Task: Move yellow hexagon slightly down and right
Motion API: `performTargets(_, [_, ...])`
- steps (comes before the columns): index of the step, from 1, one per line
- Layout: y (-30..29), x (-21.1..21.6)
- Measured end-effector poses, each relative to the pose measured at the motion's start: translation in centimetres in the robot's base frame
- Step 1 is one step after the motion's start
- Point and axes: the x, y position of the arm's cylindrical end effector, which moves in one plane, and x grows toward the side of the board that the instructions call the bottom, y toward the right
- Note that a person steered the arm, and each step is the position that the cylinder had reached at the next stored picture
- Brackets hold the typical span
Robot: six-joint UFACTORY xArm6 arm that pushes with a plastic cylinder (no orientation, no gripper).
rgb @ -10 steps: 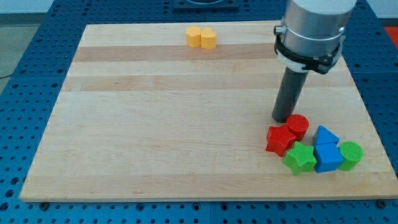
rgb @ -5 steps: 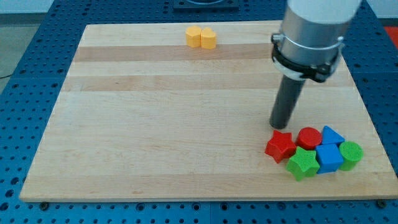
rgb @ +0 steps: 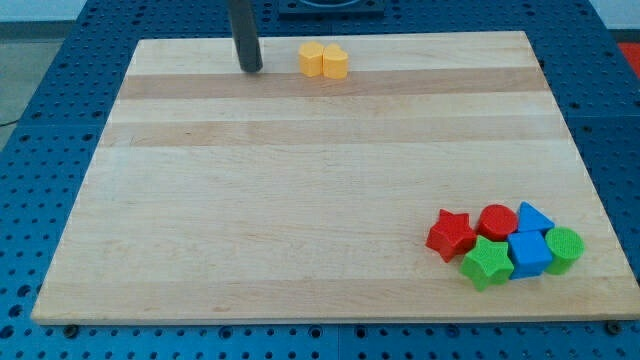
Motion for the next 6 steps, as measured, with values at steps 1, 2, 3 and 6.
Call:
performTargets(1, [3.1, -1.5])
performTargets(2, [6.4, 1.4])
performTargets(3, [9.9, 4.7])
performTargets(6, [16.9, 8.1])
